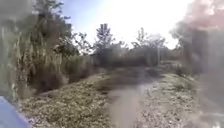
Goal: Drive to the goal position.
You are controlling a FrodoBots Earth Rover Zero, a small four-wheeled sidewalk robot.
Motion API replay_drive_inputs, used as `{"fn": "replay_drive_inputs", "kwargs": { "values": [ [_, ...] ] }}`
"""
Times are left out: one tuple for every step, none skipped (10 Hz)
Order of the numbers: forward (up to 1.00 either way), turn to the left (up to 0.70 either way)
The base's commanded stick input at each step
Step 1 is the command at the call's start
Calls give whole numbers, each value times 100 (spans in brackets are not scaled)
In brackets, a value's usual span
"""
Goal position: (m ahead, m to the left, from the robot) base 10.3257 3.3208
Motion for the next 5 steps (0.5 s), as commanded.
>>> {"fn": "replay_drive_inputs", "kwargs": {
  "values": [
    [100,0],
    [100,0],
    [100,0],
    [100,0],
    [100,0]
  ]
}}
